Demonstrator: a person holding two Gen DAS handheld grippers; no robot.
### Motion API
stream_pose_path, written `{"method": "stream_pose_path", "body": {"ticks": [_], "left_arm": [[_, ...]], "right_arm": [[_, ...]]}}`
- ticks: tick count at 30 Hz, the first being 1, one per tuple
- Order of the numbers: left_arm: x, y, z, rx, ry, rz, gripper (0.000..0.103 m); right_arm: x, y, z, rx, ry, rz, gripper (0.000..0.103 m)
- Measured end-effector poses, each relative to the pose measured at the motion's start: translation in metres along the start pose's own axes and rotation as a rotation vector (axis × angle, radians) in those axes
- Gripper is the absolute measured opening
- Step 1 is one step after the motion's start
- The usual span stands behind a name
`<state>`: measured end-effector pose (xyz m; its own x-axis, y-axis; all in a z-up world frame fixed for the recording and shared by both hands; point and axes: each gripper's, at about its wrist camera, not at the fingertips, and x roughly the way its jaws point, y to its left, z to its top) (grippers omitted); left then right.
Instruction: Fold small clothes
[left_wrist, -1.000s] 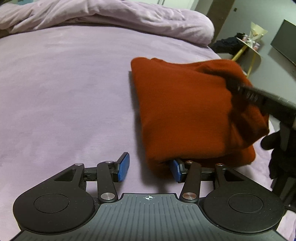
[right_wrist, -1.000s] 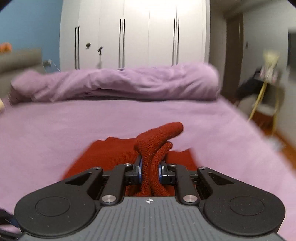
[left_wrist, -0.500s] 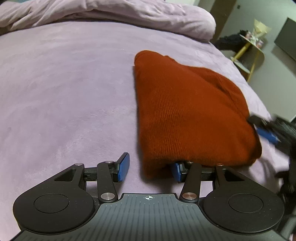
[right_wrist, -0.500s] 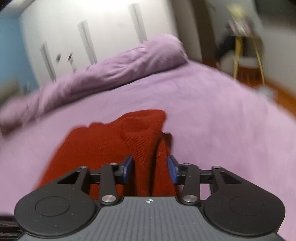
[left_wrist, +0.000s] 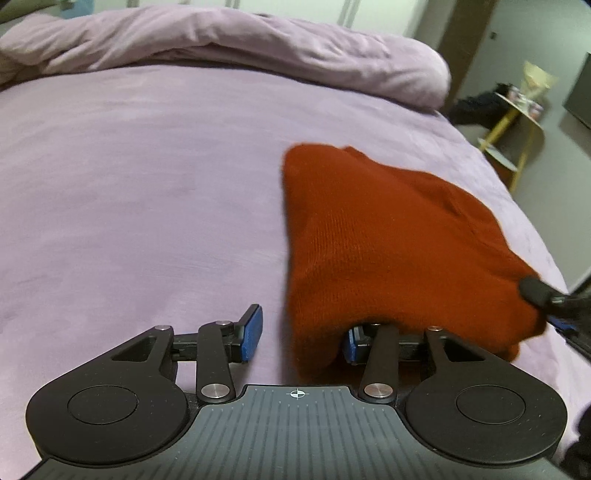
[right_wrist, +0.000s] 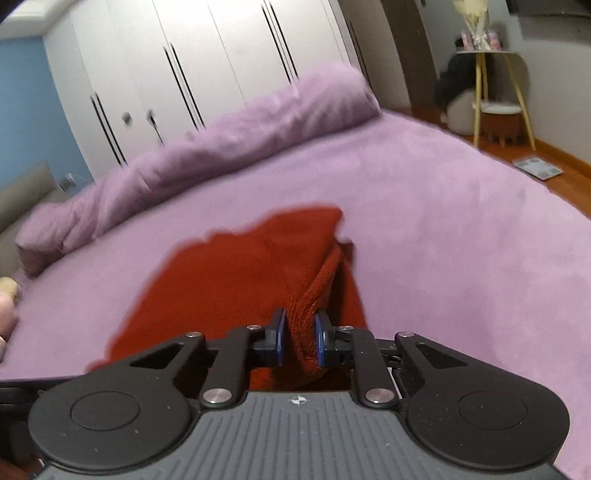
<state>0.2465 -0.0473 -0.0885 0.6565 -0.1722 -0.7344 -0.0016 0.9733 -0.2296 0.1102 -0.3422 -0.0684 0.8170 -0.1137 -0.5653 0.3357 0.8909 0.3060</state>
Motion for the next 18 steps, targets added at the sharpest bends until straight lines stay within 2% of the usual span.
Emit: {"method": "stream_pose_path", "body": {"ticks": [3, 4, 6, 7, 10, 18], "left_arm": [[0.002, 0.008, 0.002, -0.038, 0.032, -0.005, 0.052], [0.004, 0.008, 0.001, -0.043, 0.051, -0.013, 0.052], [0.005, 0.003, 0.001, -0.025, 0.062, -0.003, 0.052], [0.005, 0.001, 0.0, -0.008, 0.059, 0.007, 0.053], [0.006, -0.001, 0.001, 0.001, 0.065, 0.013, 0.053], [0.007, 0.004, 0.001, -0.003, 0.076, 0.005, 0.053]], "right_arm": [[0.0, -0.036, -0.002, 0.308, 0.009, 0.242, 0.015], [0.007, -0.046, -0.005, 0.356, 0.033, 0.234, 0.015], [0.023, -0.057, -0.013, 0.37, 0.114, 0.121, 0.015], [0.029, -0.062, -0.019, 0.376, 0.146, 0.096, 0.014], [0.028, -0.062, -0.018, 0.389, 0.136, 0.099, 0.015], [0.027, -0.041, -0.012, 0.21, 0.141, 0.028, 0.015]]}}
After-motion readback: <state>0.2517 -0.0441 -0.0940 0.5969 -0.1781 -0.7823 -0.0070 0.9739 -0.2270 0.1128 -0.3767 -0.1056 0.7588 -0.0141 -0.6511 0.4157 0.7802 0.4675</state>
